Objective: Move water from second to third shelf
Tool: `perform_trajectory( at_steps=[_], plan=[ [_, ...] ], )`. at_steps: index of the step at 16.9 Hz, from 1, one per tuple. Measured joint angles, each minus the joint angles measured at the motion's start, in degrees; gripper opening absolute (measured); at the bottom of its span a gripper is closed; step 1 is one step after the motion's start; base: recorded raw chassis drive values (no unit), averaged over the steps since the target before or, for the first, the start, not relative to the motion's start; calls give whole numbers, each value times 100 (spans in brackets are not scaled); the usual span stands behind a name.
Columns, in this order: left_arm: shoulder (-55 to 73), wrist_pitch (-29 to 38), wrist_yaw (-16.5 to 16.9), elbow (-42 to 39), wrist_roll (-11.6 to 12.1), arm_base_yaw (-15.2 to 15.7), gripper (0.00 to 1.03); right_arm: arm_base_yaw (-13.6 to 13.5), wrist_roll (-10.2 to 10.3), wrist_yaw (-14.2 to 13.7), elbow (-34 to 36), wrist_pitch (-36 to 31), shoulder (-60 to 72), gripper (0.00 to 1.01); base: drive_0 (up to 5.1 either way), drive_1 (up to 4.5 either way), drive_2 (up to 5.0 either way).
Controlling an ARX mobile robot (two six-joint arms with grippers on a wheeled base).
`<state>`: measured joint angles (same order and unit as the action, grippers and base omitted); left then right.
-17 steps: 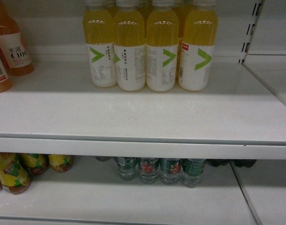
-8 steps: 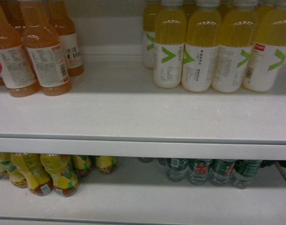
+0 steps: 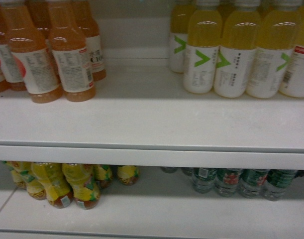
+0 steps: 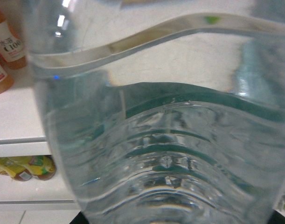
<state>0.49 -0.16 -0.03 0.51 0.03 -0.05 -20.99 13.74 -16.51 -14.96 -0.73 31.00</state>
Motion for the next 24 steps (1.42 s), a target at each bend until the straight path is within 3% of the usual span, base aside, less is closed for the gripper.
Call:
perform_trajectory(
  at_steps=[24],
  plan=[
    [0,-4,2,0,0,0,98,0,2,0,0,0,-9,40,-494,245,245]
  ],
)
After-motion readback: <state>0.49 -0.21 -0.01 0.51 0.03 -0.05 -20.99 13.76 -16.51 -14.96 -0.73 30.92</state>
